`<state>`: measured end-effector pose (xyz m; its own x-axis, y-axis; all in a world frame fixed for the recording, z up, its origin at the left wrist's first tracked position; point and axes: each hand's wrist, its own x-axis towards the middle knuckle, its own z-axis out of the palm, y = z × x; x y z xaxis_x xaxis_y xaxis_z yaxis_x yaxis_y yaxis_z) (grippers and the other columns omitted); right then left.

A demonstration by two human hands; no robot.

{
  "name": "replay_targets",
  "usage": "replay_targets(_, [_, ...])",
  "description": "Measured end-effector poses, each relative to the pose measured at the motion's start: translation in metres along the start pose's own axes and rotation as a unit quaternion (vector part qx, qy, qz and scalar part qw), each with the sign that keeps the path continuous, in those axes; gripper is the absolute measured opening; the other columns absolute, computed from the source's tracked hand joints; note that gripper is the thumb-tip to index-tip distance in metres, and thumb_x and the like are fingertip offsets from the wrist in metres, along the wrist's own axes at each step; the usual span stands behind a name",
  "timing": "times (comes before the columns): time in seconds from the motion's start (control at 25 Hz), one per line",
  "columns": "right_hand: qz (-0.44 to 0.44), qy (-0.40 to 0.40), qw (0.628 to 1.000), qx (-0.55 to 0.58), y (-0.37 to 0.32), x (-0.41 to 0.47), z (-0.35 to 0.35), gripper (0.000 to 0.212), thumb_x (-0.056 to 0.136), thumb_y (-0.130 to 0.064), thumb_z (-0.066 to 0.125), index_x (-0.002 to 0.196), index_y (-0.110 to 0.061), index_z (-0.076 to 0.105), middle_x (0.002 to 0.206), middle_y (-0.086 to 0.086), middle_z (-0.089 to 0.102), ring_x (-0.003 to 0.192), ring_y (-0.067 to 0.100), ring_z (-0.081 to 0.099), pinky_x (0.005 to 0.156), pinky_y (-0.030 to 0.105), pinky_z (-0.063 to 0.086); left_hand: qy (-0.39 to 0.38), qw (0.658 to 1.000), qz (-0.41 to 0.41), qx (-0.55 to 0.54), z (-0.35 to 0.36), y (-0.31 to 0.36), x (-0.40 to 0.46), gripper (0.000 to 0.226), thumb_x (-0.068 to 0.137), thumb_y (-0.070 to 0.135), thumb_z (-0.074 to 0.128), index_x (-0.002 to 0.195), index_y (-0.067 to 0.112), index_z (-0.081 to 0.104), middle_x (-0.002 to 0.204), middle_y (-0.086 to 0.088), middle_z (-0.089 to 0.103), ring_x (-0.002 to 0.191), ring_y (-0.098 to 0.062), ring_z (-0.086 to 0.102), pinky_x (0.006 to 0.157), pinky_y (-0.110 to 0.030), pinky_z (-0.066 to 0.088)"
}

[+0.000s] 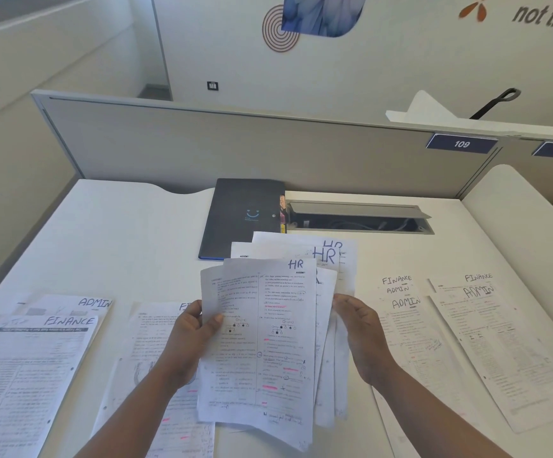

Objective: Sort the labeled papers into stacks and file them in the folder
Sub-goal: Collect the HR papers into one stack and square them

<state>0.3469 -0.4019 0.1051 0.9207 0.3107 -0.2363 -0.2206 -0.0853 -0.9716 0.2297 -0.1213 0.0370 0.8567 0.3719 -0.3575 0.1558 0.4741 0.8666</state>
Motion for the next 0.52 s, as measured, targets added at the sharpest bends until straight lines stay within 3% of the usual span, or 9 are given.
replay_targets(0.16, [0.007,-0.018,1.0,-0.025,0.0023,0.0023,-0.0019,0.014,0.098,-0.018,0.07,0.092,-0.01,0.08,0.103,0.008,0.079,0.095,0.02,0.073,0.08,0.023,0.056,0.0,1.0,0.0,0.008,0.0007,0.0002,-0.0009,0.024,0.099,-0.001,0.062,0.121,0.008,0.066,0.11,-0.02,0.078,0.092,-0.035,0.079,0.068,-0.041,0.065])
replay_targets(0.24, [0.017,0.013,1.0,-0.01,0.0033,0.0055,-0.0028,0.024,0.091,-0.014,0.077,0.078,0.004,0.068,0.086,0.018,0.069,0.083,0.025,0.064,0.08,0.035,0.052,-0.001,1.0,0.004,0.013,0.0002,0.001,-0.0018,0.025,0.098,-0.001,0.064,0.121,0.008,0.066,0.109,-0.019,0.079,0.093,-0.036,0.079,0.068,-0.041,0.065])
replay_targets(0.32, [0.026,0.033,0.999,0.017,0.0014,0.0064,-0.0042,0.038,0.082,-0.013,0.085,0.067,0.001,0.053,0.077,0.015,0.053,0.079,0.024,0.058,0.08,0.038,0.049,0.003,1.0,0.01,0.021,-0.0006,0.0021,-0.0024,0.023,0.097,-0.002,0.066,0.118,0.006,0.067,0.108,-0.02,0.079,0.092,-0.036,0.079,0.067,-0.04,0.065])
replay_targets(0.44, [0.038,0.045,0.996,0.063,-0.0018,0.0063,-0.0069,0.034,0.073,-0.022,0.088,0.073,-0.006,0.058,0.08,0.014,0.067,0.082,0.025,0.068,0.084,0.041,0.055,0.007,0.999,0.022,0.034,-0.0015,0.0032,-0.002,0.019,0.094,-0.004,0.069,0.113,0.0,0.067,0.105,-0.021,0.079,0.088,-0.034,0.079,0.065,-0.036,0.064])
replay_targets(0.52, [0.049,0.058,0.993,0.088,-0.0019,0.0082,-0.0086,0.032,0.077,-0.03,0.082,0.079,-0.004,0.066,0.091,0.016,0.073,0.087,0.026,0.068,0.09,0.042,0.055,0.007,0.999,0.029,0.042,-0.0027,0.0039,-0.0014,0.02,0.092,-0.005,0.07,0.111,-0.005,0.064,0.103,-0.023,0.079,0.085,-0.033,0.079,0.065,-0.036,0.064])
